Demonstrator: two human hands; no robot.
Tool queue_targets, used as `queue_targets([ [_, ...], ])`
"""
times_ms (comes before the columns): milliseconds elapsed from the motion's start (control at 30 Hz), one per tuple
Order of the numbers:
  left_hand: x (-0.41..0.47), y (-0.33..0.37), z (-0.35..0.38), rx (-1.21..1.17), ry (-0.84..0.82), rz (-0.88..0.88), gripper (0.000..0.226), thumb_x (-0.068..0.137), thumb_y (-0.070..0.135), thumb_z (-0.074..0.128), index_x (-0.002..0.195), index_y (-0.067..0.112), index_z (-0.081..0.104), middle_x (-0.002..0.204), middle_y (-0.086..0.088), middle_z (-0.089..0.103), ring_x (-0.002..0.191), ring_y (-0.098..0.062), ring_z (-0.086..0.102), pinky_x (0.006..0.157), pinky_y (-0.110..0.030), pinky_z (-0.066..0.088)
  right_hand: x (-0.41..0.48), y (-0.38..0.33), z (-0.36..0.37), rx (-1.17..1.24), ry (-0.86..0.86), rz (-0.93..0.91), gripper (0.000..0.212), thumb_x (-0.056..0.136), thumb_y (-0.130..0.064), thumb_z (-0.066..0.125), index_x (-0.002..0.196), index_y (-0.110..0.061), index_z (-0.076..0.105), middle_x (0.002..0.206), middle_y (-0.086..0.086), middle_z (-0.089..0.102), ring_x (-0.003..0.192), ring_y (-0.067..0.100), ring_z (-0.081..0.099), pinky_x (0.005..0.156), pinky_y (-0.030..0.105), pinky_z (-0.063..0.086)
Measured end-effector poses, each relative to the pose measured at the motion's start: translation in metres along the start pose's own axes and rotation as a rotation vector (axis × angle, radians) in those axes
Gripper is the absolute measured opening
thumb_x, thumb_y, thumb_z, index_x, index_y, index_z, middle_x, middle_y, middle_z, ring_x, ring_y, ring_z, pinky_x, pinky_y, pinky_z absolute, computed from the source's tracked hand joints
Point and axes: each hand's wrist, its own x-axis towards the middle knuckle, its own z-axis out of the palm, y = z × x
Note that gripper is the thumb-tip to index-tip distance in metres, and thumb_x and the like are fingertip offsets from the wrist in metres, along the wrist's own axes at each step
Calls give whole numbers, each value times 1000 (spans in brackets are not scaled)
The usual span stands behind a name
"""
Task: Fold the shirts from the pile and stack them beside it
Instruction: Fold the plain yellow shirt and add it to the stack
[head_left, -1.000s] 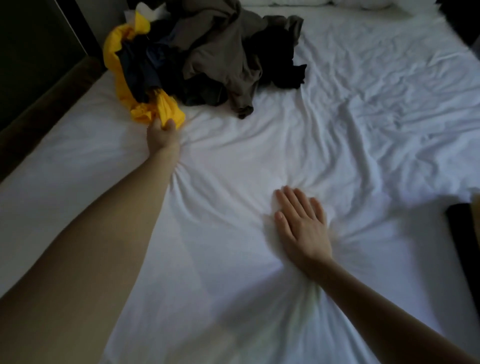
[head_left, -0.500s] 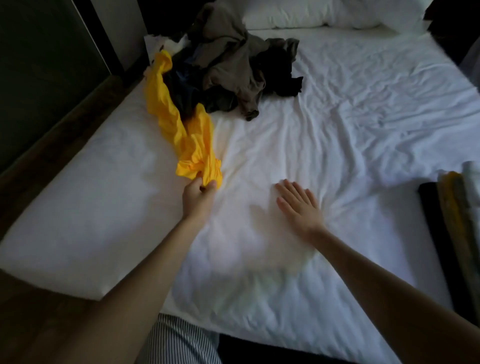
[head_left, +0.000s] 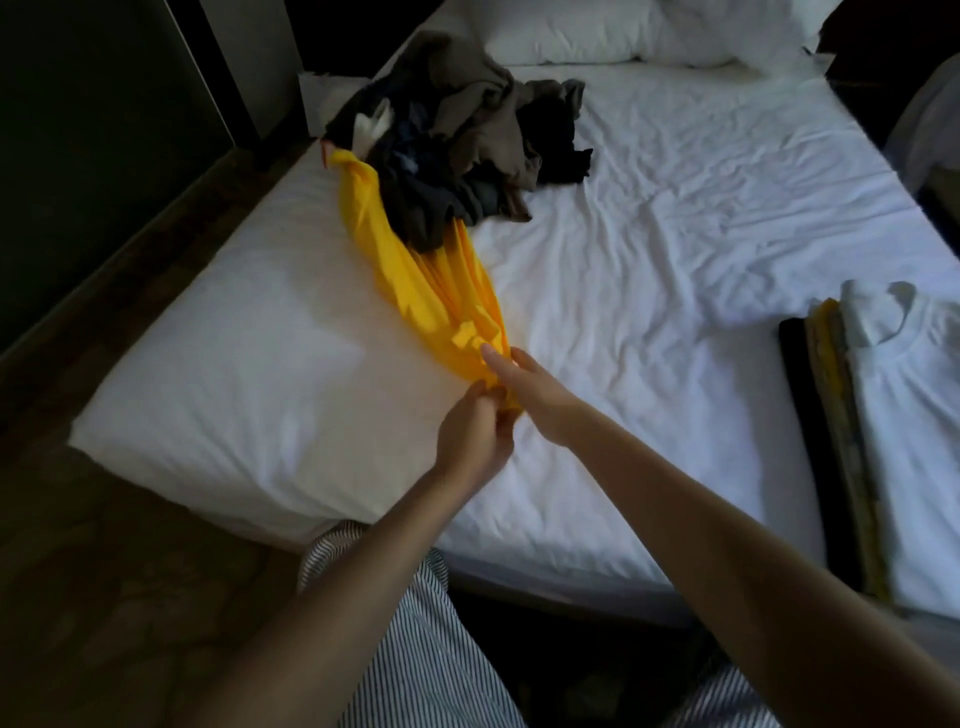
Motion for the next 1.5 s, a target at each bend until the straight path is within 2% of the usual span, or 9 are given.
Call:
queue_targets([
  [233,-15,18,-19,-569,-169,-165,6,93,18,58,95,19,64,89,4,63,79,-8,57,70,-22,46,-18,4,-22,93,260,-111,13,96,-13,52,83,-11,56,68,6,54,41,1,53,37,16,39],
  [367,18,23,-27,-1214,-7,-760,20,95,36,54,86,18,54,78,-5,55,70,-16,50,66,-27,44,-43,-4,-50,-9,194,-180,27,100,-17,44,74,-13,52,62,7,49,38,0,48,40,15,38],
  [467,63,22,-29,-1502,-45,-889,36,94,43,52,98,9,59,76,-10,61,72,-22,56,69,-31,46,-62,-16,-65,-9,143,-196,28,101,-20,41,76,-12,52,65,7,51,42,3,50,46,17,41],
  [667,142,118,-110,-1262,30,-538,40,100,5,35,138,-2,40,134,-16,52,123,-26,51,97,-28,44,-70,-112,-100,155,273,-362,31,104,-22,30,91,-9,56,59,2,64,53,10,60,51,21,44],
  [867,199,203,-193,-1285,9,-204,46,94,-2,40,53,11,55,42,2,54,35,-7,48,38,-14,41,-89,-263,-105,544,217,-595,38,104,-29,31,76,-13,52,48,-2,57,37,3,53,36,14,37],
  [1033,196,270,-232,-1237,0,23,22,97,4,46,83,11,61,54,3,66,51,-6,62,54,-20,52,-138,-316,-141,625,185,-785,37,103,-34,29,111,-10,55,70,-1,71,62,8,68,50,19,51],
  [1200,194,339,-257,-1014,-97,254,14,96,8,51,91,13,63,76,-1,68,75,-15,64,71,-28,54,-189,-347,-175,653,239,-936,39,102,-39,27,102,-15,58,75,2,73,71,13,71,59,24,55],
  [1367,190,333,-222,-741,-244,49,11,95,19,54,100,21,63,72,-2,64,75,-17,61,69,-31,53,-177,-307,-205,357,503,-715,53,80,-64,57,111,-21,62,106,6,68,97,21,66,91,43,52],
  [1500,179,278,-183,-741,-293,-254,19,96,11,46,78,14,53,57,-4,55,61,-18,53,42,-24,52,-164,-248,-221,316,722,-465,44,91,-60,42,102,-20,57,100,3,62,98,20,58,93,38,47],
])
